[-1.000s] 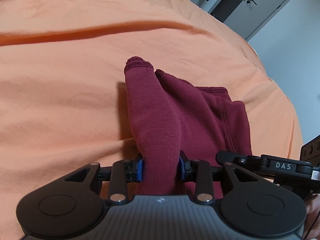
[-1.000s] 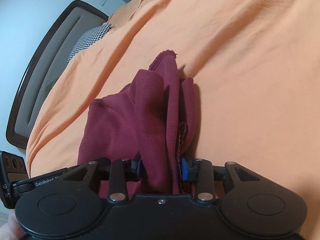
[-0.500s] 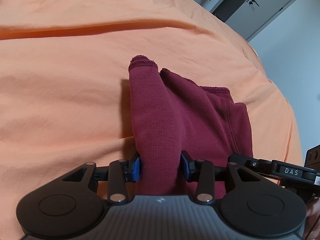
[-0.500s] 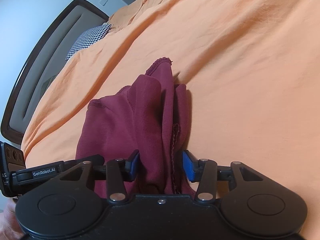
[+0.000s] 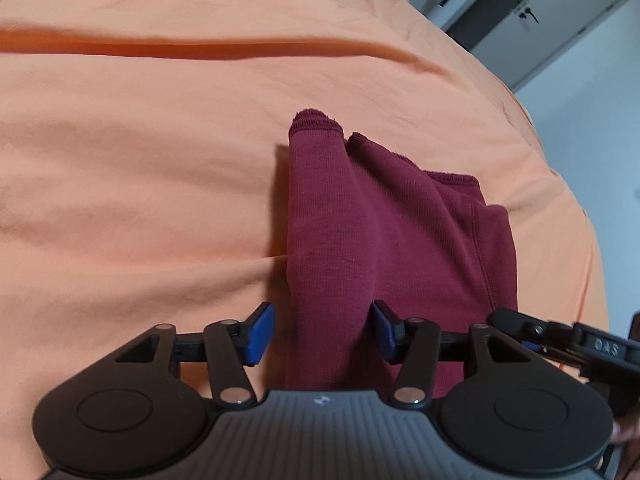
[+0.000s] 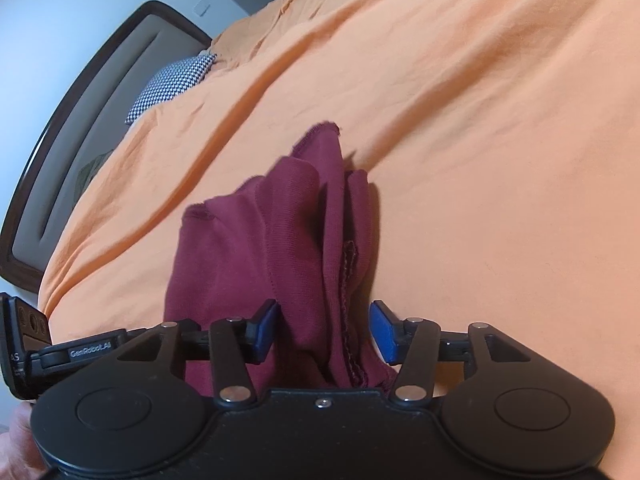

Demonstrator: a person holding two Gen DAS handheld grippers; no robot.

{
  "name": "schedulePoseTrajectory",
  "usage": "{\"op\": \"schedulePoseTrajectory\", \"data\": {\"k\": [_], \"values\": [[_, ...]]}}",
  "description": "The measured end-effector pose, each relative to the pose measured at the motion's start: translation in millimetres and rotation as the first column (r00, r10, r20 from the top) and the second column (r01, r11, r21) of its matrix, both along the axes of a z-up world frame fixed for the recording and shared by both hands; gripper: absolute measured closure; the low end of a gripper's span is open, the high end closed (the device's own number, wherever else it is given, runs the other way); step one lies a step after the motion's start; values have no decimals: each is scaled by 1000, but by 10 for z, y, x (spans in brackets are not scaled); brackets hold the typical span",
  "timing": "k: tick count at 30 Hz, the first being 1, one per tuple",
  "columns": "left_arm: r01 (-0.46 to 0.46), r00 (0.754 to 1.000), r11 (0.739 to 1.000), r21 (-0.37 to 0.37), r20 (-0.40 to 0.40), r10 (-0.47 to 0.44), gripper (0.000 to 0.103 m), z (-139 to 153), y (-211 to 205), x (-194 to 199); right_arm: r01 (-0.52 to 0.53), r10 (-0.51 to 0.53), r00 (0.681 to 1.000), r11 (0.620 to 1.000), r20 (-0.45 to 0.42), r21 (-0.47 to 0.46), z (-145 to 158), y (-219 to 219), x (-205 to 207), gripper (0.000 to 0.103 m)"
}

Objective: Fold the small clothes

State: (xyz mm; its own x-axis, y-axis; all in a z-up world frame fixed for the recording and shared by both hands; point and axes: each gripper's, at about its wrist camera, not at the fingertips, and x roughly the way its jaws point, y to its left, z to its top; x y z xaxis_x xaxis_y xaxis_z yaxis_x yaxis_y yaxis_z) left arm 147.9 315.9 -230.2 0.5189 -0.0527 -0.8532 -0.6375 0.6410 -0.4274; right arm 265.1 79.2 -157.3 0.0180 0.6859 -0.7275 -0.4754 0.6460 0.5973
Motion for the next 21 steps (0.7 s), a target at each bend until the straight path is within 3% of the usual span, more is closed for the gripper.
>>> {"op": "schedulePoseTrajectory", "data": {"k": [2,9,15,21], "values": [[10,1000,1000,12,19,-10,46,74,-34,-7,2,-2,1000,1000,23,10,91,-25,-52,49],[26,1000,1000,15,16,-26,16,198,-207,-100,-11,11,995,1000,104,-2,349,-48,-277,30],[16,1000,1000,3,2,-16,3,215,-317,-165,-16,19,991,1000,130,-21,444,-35,-377,21],[-30,999,999,26,11,30,1,345,-367,-244,-18,20,990,1000,140,-19,588,-115,-419,16]]}}
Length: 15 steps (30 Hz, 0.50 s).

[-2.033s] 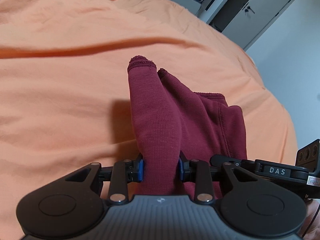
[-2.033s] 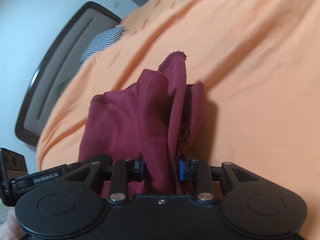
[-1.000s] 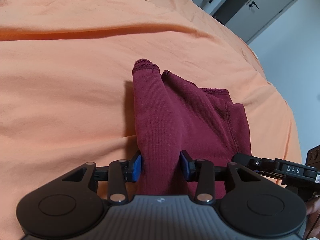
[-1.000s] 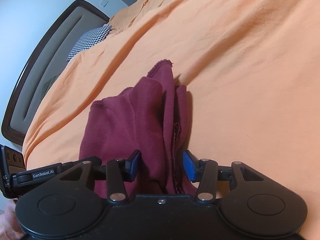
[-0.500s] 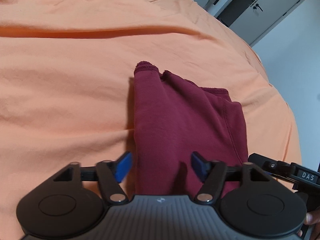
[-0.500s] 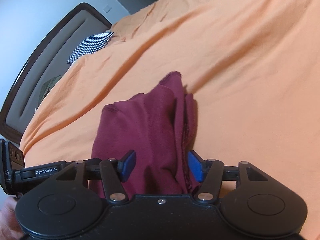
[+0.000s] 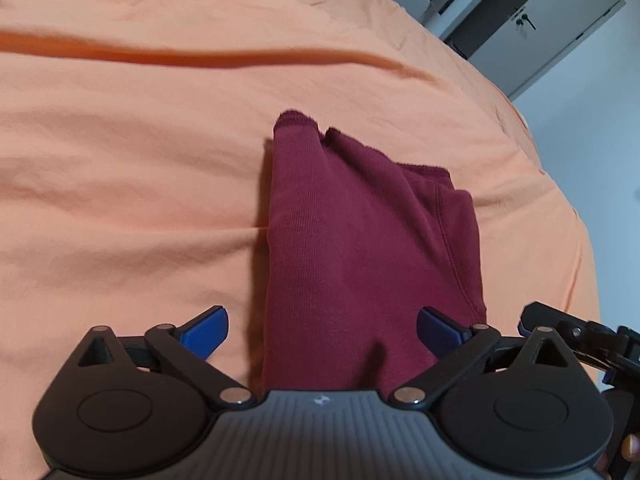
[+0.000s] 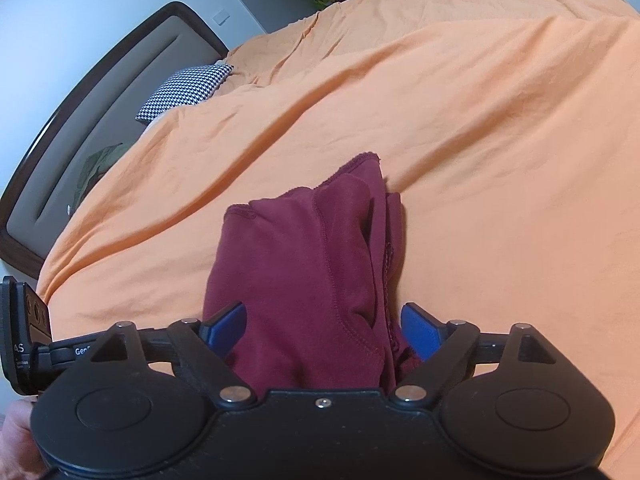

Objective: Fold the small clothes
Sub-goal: 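Open both tools and lift them away from the folded bundle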

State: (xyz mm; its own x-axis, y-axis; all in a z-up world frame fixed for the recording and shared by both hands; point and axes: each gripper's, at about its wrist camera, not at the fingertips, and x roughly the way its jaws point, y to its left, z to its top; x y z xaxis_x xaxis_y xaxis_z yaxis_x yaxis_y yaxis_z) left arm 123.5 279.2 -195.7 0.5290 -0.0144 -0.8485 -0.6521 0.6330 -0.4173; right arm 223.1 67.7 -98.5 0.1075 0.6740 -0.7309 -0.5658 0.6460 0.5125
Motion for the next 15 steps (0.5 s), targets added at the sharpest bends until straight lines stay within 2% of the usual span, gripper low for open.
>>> {"op": "schedulePoseTrajectory", "data": {"k": [3,6,15], "values": [[-13,1000,999,33,-6,13,1,132,-60,-36,-11,10,1000,1000,7,11,92,-60,-30,15],[-48,998,992,113,-37,52,1,284,-170,-101,-30,30,999,999,18,22,180,-142,-70,15],[-84,992,973,216,-69,101,0,888,-663,-281,-68,68,998,997,7,46,639,-539,-214,14]]}}
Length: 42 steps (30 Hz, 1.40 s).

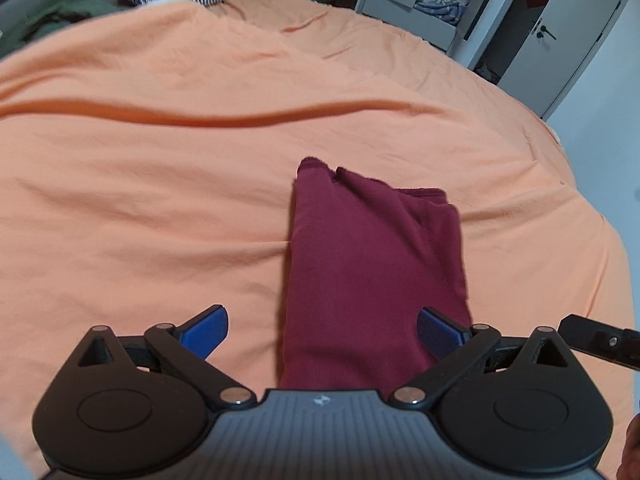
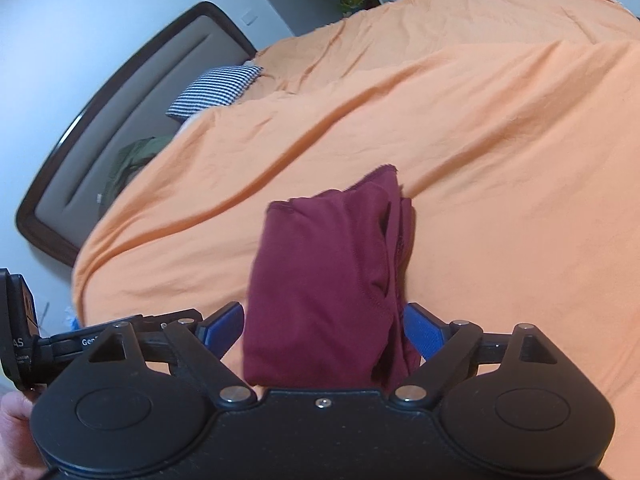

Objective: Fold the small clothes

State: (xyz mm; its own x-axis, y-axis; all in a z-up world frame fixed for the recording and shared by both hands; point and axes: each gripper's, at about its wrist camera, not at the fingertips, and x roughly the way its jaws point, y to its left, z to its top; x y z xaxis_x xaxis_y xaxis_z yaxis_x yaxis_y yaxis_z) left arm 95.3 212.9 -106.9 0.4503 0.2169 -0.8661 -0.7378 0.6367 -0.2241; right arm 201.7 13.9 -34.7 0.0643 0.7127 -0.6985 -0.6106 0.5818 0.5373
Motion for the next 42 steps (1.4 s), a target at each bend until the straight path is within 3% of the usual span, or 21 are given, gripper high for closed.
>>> {"op": "schedulePoseTrajectory", "data": {"k": [7,18,20,23,24,29,42], "values": [[-54,997,989,-136,52,61,0,382,-412,-244,-34,33,999,999,42,19,426,-385,-196,8],[38,987,998,-56,157,-29,0,851,-1125,-592,-91,95,989,995,118,-32,695,-708,-517,3],[49,990,996,-73,136,-39,0,830,-1116,-580,-103,111,985,992,132,-68,721,-670,-536,1],[-4,1000,997,-71,13,5,1,766,-1051,-542,-101,120,980,987,157,-124,738,-600,-557,1],[-14,1000,997,-72,6,15,1,764,-1034,-556,-99,120,980,986,159,-134,743,-591,-564,1],[-12,999,997,-78,52,16,1,855,-1056,-572,-110,131,980,984,150,-140,758,-621,-615,1],[10,999,999,-43,53,-8,1,889,-1037,-435,-85,102,978,991,180,-101,837,-632,-544,1]]}}
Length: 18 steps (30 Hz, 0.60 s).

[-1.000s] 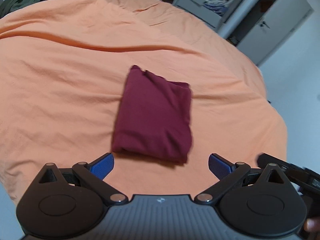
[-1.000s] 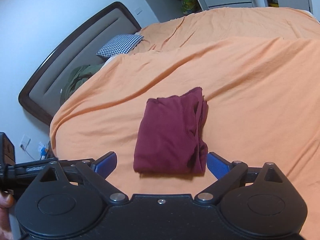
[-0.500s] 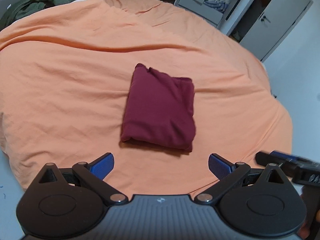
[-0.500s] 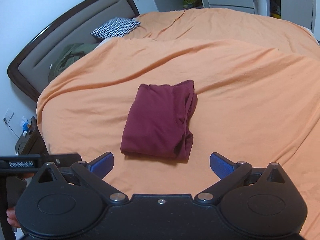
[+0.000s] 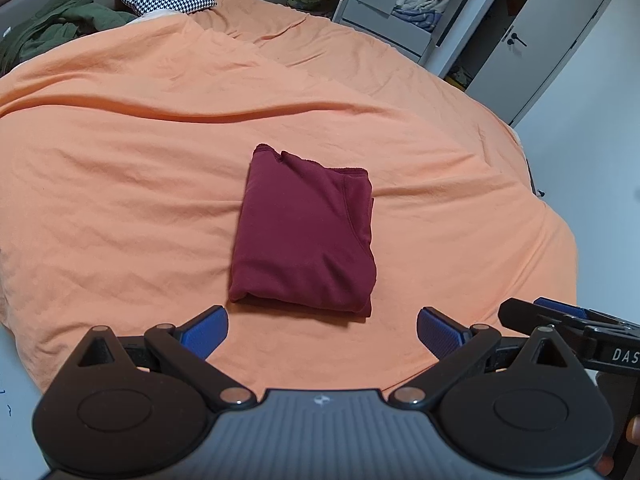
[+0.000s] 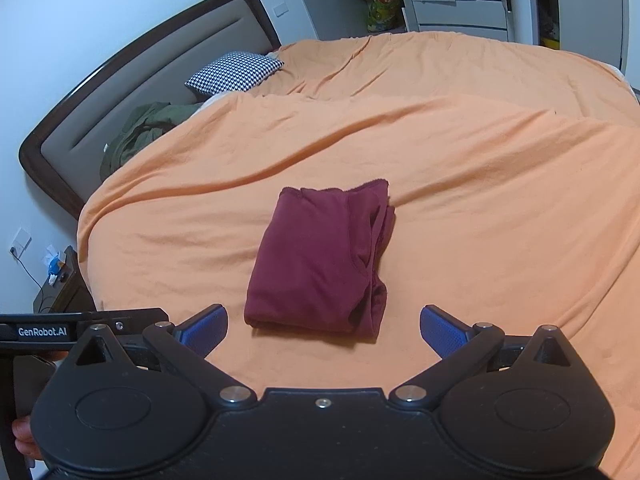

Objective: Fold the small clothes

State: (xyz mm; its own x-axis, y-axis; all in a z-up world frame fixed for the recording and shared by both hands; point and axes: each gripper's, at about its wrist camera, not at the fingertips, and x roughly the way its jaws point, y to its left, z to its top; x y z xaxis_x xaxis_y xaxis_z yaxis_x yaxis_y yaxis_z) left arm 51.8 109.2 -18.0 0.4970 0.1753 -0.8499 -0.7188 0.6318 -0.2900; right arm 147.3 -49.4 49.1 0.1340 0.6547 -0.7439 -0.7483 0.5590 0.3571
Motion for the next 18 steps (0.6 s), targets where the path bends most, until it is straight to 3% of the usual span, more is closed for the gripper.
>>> {"op": "schedulePoseTrajectory", "data": {"k": [18], "values": [[8,1000,1000,-4,-6,-8,1,-13,100,24,-3,3,1000,1000,-5,3,3,26,18,1]]}}
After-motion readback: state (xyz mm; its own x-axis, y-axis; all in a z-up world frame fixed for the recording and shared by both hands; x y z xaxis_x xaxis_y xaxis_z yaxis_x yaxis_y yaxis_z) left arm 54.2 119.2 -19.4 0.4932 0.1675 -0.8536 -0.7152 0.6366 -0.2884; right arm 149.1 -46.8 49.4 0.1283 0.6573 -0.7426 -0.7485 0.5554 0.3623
